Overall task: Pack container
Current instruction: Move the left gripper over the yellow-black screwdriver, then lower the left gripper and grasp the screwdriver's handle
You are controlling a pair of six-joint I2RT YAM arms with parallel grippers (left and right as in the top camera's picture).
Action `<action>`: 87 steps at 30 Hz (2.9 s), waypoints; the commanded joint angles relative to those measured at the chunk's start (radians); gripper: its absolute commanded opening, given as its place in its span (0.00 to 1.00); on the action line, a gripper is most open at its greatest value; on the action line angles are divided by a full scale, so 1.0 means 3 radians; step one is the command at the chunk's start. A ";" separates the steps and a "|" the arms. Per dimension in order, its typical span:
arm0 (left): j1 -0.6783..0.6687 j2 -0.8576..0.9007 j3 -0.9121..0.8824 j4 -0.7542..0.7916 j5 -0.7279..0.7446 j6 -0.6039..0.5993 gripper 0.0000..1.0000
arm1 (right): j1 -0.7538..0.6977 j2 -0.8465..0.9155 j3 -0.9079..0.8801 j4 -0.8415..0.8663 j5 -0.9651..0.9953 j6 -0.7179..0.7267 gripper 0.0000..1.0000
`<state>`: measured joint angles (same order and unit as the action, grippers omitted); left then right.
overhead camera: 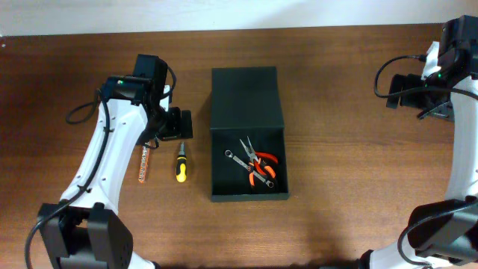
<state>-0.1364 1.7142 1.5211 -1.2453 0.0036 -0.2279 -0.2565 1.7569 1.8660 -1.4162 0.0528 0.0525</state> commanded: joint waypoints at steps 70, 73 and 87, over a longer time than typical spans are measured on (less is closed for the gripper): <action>-0.0233 0.0458 -0.1254 0.1239 0.0051 -0.0064 0.99 | -0.0019 -0.0025 0.0006 -0.0001 0.0031 0.0028 0.99; -0.0233 0.0458 -0.1254 0.1264 0.0051 -0.0058 0.99 | -0.0019 -0.0025 0.0006 -0.0001 0.0031 0.0028 0.99; -0.0025 0.0464 -0.1254 0.1274 0.0062 0.0169 0.99 | -0.0019 -0.0025 0.0006 -0.0001 0.0031 0.0028 0.99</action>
<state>-0.1459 1.8404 1.1496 -0.8593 0.0250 -0.2314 -0.2565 1.7569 1.8660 -1.4162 0.0528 0.0525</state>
